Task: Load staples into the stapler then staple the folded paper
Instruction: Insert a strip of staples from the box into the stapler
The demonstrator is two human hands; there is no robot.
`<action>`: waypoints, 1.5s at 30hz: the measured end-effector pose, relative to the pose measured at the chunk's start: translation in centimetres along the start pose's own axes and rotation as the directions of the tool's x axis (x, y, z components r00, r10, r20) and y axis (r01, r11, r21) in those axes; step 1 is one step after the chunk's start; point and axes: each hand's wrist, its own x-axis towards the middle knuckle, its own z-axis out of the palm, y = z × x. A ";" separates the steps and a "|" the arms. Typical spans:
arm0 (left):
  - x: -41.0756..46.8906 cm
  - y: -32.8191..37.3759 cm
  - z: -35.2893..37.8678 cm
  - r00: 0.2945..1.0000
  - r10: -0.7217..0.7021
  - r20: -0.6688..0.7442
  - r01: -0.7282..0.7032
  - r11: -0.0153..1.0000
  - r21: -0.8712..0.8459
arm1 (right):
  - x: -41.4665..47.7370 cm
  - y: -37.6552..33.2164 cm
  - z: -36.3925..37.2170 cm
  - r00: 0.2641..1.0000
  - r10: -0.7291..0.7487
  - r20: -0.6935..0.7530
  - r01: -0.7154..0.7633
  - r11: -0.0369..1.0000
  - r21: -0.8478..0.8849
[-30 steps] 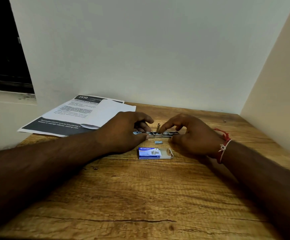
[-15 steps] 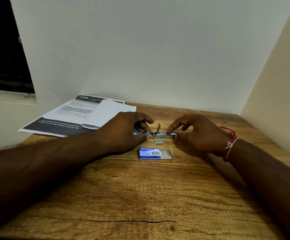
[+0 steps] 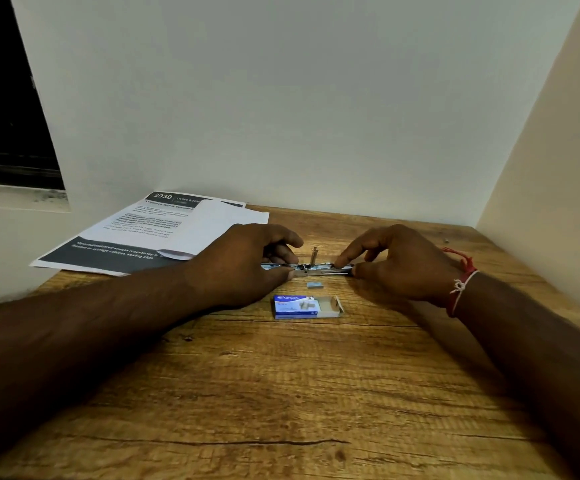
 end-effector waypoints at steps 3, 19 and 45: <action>0.0 0.0 0.0 1.000 0.005 0.000 -0.005 1.000 0.002 | 0.1 0.1 -0.2 1.000 0.015 0.003 -0.015 1.000 0.017; 0.0 -0.3 0.2 0.999 0.026 -0.018 -0.026 1.000 -0.004 | 0.1 0.6 -1.0 0.997 0.069 -0.023 -0.067 0.995 0.074; 0.7 0.0 1.3 0.969 0.245 0.026 -0.246 0.957 0.155 | 0.7 1.7 0.1 1.000 0.002 -0.016 -0.001 1.000 0.028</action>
